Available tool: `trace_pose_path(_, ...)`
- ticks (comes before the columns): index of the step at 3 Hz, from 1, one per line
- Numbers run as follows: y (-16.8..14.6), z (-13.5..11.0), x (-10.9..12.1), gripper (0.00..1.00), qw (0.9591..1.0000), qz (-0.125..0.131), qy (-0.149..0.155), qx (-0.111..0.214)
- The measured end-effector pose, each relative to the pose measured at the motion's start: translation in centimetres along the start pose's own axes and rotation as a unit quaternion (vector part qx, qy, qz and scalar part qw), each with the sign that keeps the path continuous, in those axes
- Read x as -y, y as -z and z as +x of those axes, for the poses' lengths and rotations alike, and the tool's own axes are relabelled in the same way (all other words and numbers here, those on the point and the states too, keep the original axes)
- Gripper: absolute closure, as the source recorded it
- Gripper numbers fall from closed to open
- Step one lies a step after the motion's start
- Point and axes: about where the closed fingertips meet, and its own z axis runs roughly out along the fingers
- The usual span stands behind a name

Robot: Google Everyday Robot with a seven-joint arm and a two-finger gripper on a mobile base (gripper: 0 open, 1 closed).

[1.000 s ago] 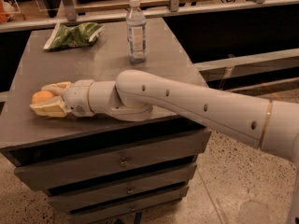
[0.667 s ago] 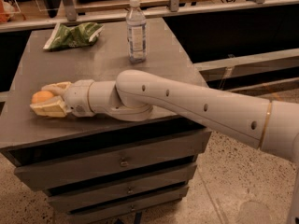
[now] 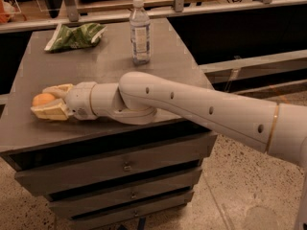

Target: Move orange near blue plastic bottle

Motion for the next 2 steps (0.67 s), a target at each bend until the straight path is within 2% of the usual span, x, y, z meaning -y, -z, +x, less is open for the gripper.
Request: trace_pose_path(2, 0.01, -0.02, 0.00, 1.00, 1.0000, 0.000, 0.000, 0.000)
